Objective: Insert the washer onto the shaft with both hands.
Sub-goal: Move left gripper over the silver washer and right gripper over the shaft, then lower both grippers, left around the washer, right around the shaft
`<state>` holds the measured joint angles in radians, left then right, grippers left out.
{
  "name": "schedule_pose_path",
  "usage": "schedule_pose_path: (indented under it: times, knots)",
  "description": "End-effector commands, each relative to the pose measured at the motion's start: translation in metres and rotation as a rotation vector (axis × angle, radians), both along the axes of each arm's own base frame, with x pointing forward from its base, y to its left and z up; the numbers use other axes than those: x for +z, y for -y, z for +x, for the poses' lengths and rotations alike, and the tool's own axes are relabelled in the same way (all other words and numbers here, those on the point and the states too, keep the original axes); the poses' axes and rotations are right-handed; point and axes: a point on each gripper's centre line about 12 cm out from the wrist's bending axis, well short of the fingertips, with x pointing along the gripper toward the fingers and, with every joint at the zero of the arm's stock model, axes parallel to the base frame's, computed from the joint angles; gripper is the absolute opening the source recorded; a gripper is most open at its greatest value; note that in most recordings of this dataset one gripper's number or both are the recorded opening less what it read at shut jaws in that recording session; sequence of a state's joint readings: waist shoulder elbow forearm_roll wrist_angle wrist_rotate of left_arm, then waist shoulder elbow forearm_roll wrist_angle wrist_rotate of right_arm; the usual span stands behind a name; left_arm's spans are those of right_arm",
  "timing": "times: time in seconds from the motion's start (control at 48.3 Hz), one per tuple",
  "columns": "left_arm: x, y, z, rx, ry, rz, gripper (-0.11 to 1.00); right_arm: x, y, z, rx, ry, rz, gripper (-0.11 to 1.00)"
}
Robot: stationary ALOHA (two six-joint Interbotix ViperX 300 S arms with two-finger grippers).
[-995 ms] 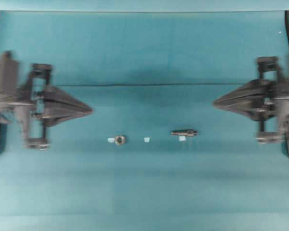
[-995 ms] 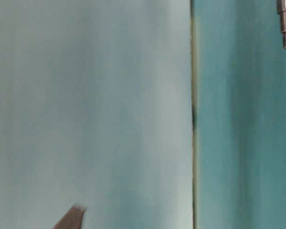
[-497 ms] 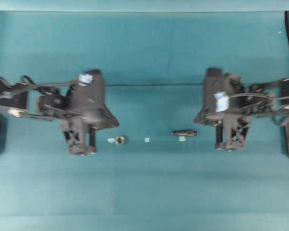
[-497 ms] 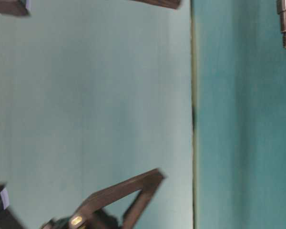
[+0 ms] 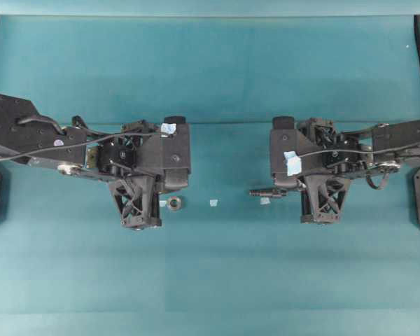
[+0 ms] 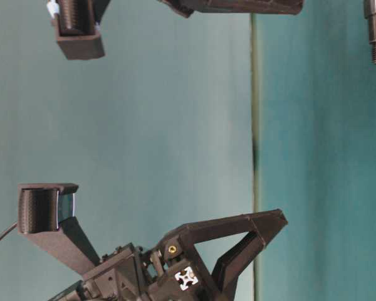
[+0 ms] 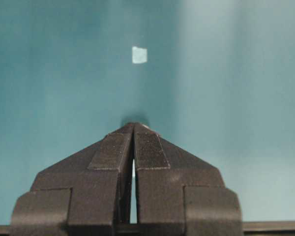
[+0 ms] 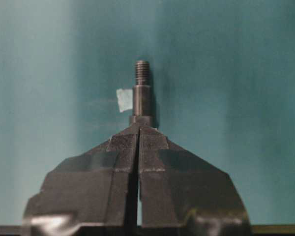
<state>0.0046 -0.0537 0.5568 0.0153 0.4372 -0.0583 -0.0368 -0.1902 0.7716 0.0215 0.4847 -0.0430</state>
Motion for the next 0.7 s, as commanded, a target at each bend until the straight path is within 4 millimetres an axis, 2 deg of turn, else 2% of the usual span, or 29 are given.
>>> schedule_pose_path:
  times: [0.0, 0.249, 0.373, 0.456, 0.518, 0.684]
  knots:
    - [0.005, 0.001, 0.002, -0.002, 0.017, 0.001, 0.02, 0.004, 0.002, 0.005, 0.001, 0.017, -0.006, -0.1]
    - [-0.007, 0.0, -0.001, 0.012, -0.014, -0.008, 0.02, 0.002, 0.005, 0.008, -0.014, 0.006, -0.003, -0.08]
    - [-0.009, 0.0, -0.001, 0.009, -0.017, -0.006, 0.04, 0.002, 0.005, 0.01, -0.013, 0.005, -0.001, -0.03]
    - [-0.012, 0.0, -0.001, 0.009, -0.027, -0.006, 0.18, 0.001, 0.005, 0.012, -0.011, -0.003, -0.002, 0.08]
    - [-0.016, 0.002, -0.002, 0.001, -0.044, -0.003, 0.36, -0.002, 0.005, 0.012, -0.013, -0.018, 0.0, 0.21]
    - [-0.026, 0.011, -0.004, -0.024, -0.09, -0.001, 0.85, -0.01, 0.004, 0.009, -0.008, -0.075, 0.001, 0.7]
